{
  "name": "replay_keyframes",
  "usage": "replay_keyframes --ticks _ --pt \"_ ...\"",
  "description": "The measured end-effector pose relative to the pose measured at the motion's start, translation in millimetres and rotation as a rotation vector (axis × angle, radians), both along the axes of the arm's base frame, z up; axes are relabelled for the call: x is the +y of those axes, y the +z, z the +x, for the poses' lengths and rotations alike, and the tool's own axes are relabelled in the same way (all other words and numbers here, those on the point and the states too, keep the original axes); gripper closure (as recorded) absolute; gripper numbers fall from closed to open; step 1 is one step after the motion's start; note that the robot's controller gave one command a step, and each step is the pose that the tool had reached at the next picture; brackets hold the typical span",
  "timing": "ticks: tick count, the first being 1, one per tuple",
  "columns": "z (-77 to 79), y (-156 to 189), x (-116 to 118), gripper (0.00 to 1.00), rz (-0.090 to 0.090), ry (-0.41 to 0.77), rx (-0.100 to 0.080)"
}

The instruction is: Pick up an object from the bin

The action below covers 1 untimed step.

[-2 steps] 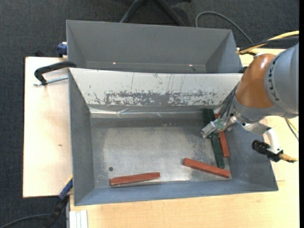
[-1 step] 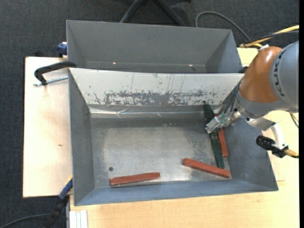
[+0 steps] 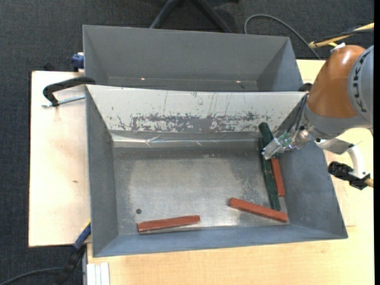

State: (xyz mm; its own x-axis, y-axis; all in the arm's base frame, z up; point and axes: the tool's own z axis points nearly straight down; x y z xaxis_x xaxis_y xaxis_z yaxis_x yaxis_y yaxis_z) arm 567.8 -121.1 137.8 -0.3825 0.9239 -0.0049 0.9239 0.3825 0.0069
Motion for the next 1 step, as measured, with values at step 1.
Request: replay_keyframes --ticks 1 --pt "0.8 1.8 0.0 1.00 0.001 0.002 0.004"
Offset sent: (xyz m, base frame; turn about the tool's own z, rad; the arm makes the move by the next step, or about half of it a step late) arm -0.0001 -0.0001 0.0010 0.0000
